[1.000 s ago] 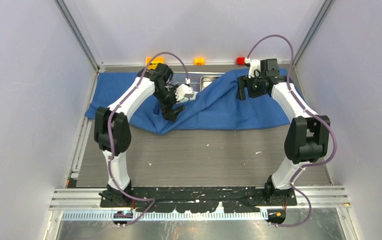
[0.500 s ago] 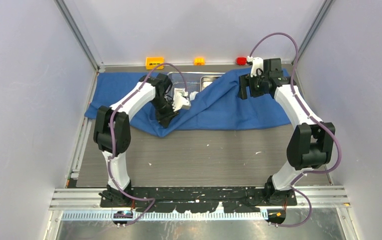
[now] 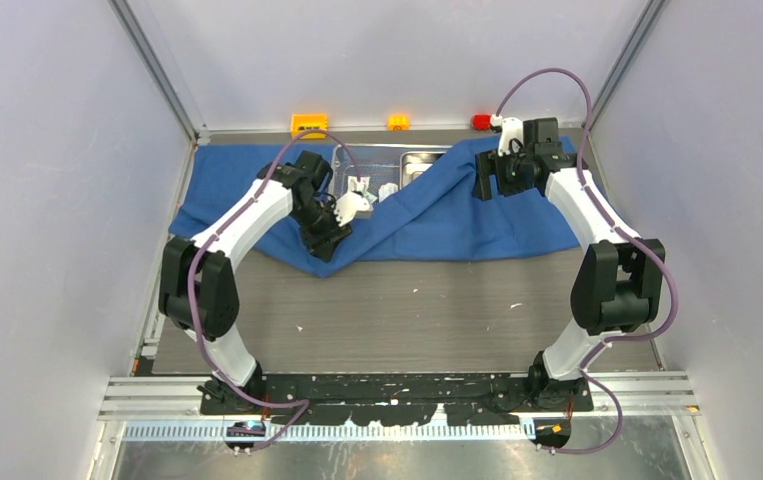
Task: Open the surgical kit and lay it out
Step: Open the surgical kit at the center of the board.
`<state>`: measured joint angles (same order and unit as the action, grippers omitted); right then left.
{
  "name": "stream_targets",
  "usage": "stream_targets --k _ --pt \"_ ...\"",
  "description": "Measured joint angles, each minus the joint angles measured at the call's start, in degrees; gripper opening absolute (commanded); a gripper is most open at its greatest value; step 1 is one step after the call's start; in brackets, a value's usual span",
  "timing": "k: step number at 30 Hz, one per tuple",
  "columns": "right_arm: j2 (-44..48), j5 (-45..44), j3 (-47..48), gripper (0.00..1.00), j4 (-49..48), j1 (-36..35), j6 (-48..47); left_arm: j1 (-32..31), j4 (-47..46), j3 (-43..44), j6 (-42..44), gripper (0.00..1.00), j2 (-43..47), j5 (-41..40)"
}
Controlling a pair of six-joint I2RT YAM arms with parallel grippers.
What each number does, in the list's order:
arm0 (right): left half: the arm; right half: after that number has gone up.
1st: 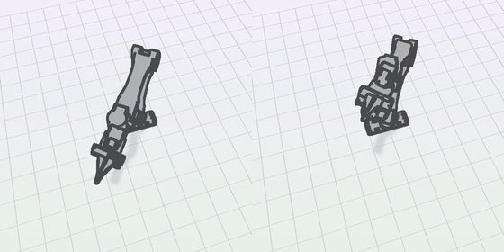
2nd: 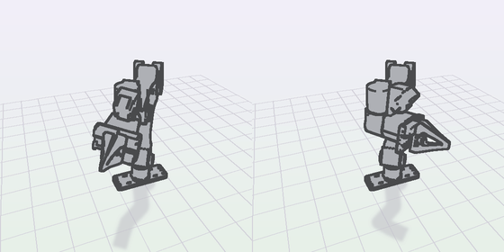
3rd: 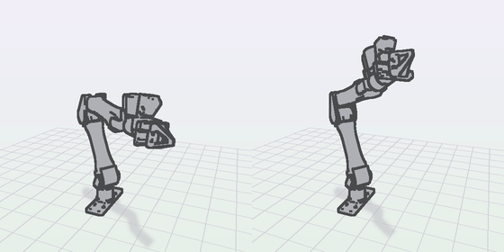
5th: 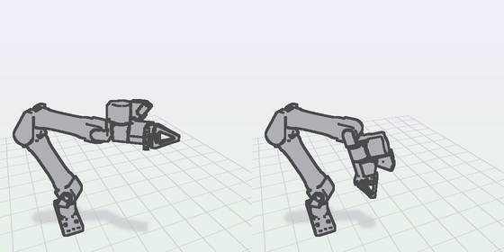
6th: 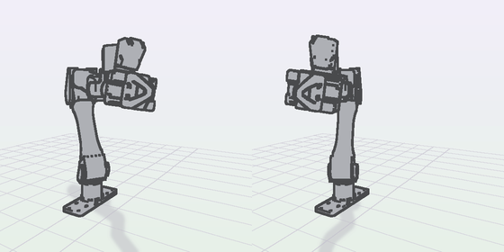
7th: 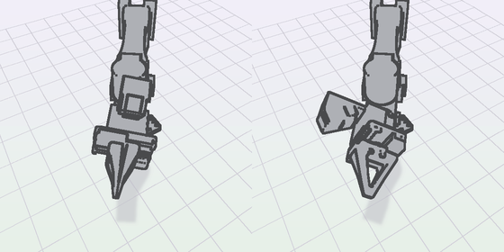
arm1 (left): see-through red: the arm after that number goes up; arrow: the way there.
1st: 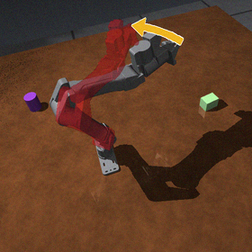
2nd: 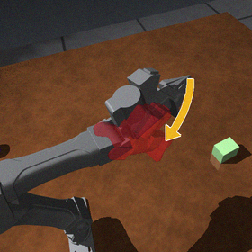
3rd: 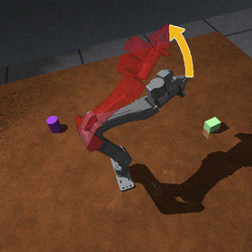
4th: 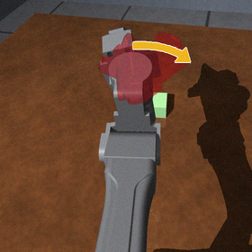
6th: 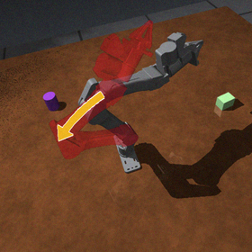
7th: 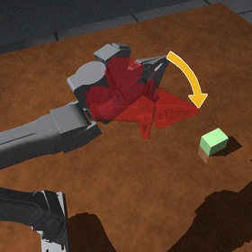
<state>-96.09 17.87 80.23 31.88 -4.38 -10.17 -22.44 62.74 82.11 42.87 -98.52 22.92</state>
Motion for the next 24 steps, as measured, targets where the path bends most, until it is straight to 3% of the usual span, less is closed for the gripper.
stream_targets --k 5,7,8,13,17,24 --pt "-0.1 0.3 0.0 0.81 -0.2 0.0 0.0 0.7 -2.9 2.6 -2.5 0.77 -1.4 -2.5" --pt "-0.2 0.3 0.0 0.81 -0.2 0.0 0.0 1.2 -3.3 5.8 -3.2 0.97 -3.9 -3.1" --pt "-0.2 0.3 0.0 0.82 -0.1 0.0 0.0 1.5 -3.1 7.9 -3.4 0.99 -5.6 -3.3" --pt "-0.2 0.4 0.0 0.81 -0.1 0.0 -0.2 2.5 -1.3 17.3 -4.0 1.00 -14.0 -3.0" --pt "-0.2 0.3 -0.5 0.81 -0.1 0.0 -0.5 3.1 1.3 19.8 -3.8 1.00 -17.3 -1.2" --pt "-0.2 0.2 -1.0 0.81 -0.1 0.0 -0.8 4.7 6.0 22.7 -3.9 0.70 -19.3 4.8"
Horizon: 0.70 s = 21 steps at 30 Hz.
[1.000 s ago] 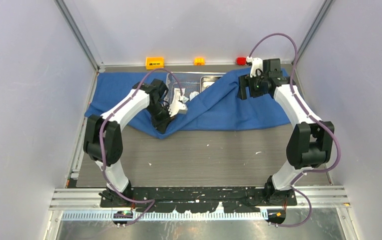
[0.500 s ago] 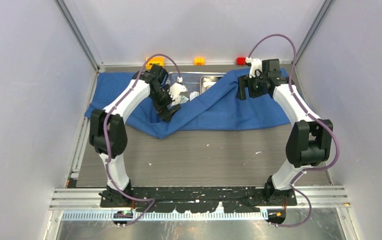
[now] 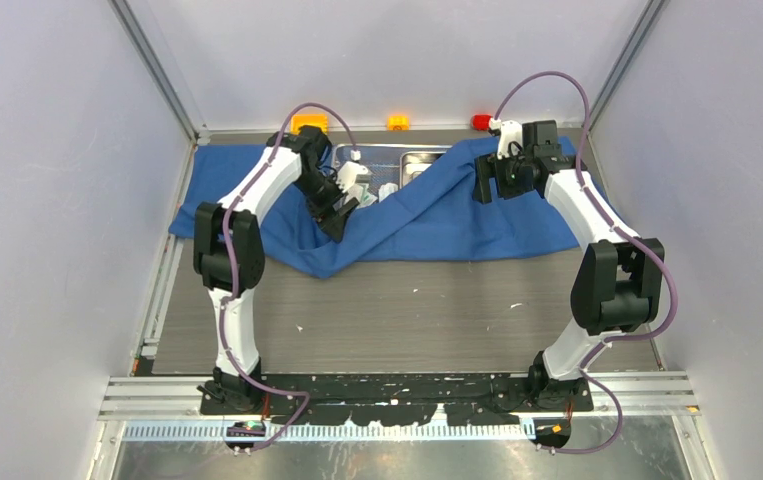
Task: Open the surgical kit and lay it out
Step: Open the surgical kit at the center of the board.
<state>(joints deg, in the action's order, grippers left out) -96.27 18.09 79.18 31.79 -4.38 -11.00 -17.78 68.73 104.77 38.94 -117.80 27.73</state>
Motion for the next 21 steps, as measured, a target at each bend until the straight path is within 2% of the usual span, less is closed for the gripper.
stream_targets --k 3,10,12,15,17,21 --pt "0.0 0.0 0.0 0.81 0.0 0.0 -0.2 0.6 1.1 0.2 -0.1 0.58 -0.6 2.4" --pt "-0.8 0.0 0.0 0.81 0.0 0.0 -0.5 0.3 0.4 -4.7 -0.2 0.48 0.1 2.9" --pt "-0.9 0.0 0.0 0.81 0.0 0.0 -0.5 -0.3 -0.7 -7.5 -0.6 0.53 1.5 1.9" --pt "-1.0 0.0 0.0 0.81 0.0 0.0 -0.5 -1.8 -2.8 -12.7 -1.2 0.72 5.6 -0.7" --pt "-1.0 0.0 0.0 0.81 0.1 0.0 -0.5 -3.0 -4.4 -16.0 -1.9 0.80 8.9 -2.8" --pt "-1.1 0.1 0.0 0.81 0.1 0.0 -0.5 -4.5 -8.6 -20.8 -4.6 0.86 15.0 -7.1"
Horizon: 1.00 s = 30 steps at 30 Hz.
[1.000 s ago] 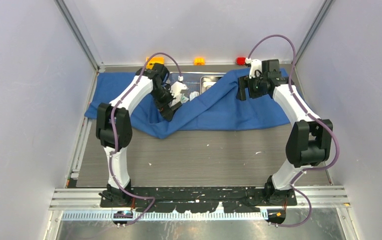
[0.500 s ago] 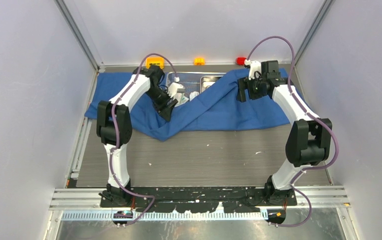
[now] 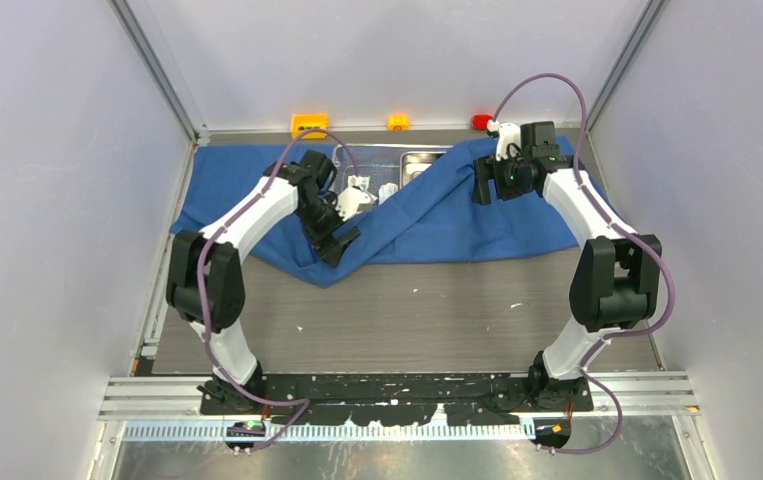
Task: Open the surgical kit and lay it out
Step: Open the surgical kit at the center of the board.
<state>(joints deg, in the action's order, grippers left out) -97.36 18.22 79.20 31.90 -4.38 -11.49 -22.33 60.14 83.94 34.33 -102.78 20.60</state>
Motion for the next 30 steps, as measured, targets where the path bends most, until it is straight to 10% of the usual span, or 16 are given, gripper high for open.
stream_targets --k 22,26,30 --pt "-0.7 1.0 0.1 0.81 0.3 0.0 0.1 -3.1 -2.6 -3.7 -3.7 0.69 3.4 -5.2" --pt "-0.7 1.0 0.1 0.81 0.3 0.0 0.1 -3.1 -2.7 -3.7 -3.8 0.54 0.3 -5.0" --pt "-0.7 1.1 0.1 0.81 0.4 0.0 0.1 -3.1 -2.7 -3.7 -4.4 0.15 -1.1 -3.0"
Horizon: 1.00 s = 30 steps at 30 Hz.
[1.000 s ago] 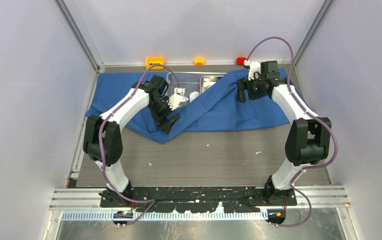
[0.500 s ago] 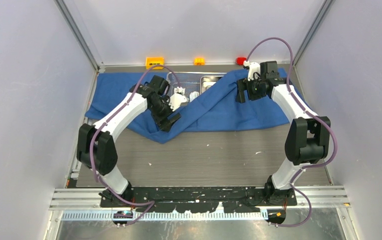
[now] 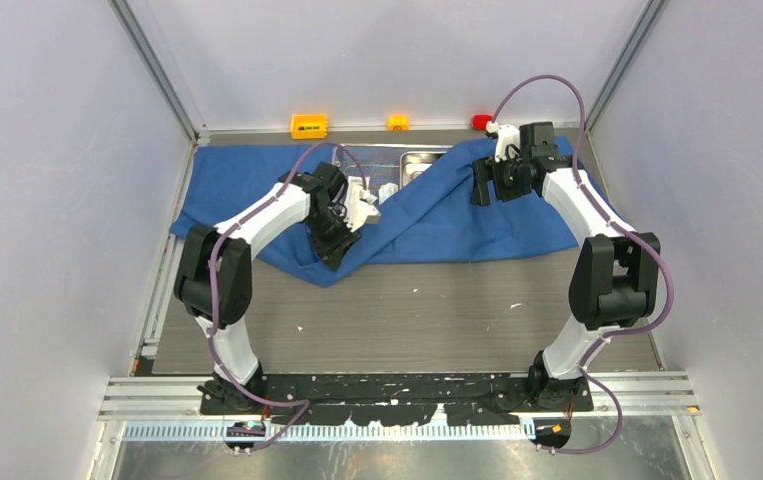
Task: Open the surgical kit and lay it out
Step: Open the surgical kit at the center of the board.
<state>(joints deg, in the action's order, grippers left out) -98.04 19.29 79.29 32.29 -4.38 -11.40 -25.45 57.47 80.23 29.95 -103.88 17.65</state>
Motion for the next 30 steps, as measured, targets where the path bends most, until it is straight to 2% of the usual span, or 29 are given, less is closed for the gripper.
stream_targets --k 1,2,6,10,15,17,21,24,30 --pt "0.0 0.2 0.2 0.81 0.3 0.0 0.0 -0.2 0.2 0.1 0.1 0.03 -0.2 0.8" --pt "-0.1 0.3 0.4 0.81 0.6 0.0 0.2 -0.4 0.3 0.3 0.0 0.00 -0.2 1.3" --pt "-0.7 1.6 2.8 0.81 1.7 0.0 1.0 -2.7 1.6 1.1 0.7 0.00 -0.2 1.8" --pt "-0.7 3.6 6.0 0.81 2.1 0.0 1.9 -8.4 1.7 0.5 1.8 0.00 0.9 -2.2" --pt "-1.4 6.0 9.7 0.80 1.0 0.0 5.6 -19.6 0.1 -4.6 3.3 0.00 7.3 -12.9" --pt "-2.4 6.5 11.1 0.80 0.5 -0.2 7.4 -24.9 -1.7 -8.3 3.7 0.00 10.3 -19.6" --pt "-5.6 6.2 14.6 0.80 -0.3 -2.1 10.3 -32.2 -4.1 -15.0 4.7 0.00 12.2 -27.6" --pt "-7.1 5.2 15.8 0.80 0.2 -4.9 9.6 -33.6 -5.5 -18.4 5.0 0.00 12.2 -30.3" --pt "-7.8 2.5 15.9 0.80 3.6 -8.8 6.9 -33.3 -7.7 -19.4 4.8 0.00 12.3 -33.3"
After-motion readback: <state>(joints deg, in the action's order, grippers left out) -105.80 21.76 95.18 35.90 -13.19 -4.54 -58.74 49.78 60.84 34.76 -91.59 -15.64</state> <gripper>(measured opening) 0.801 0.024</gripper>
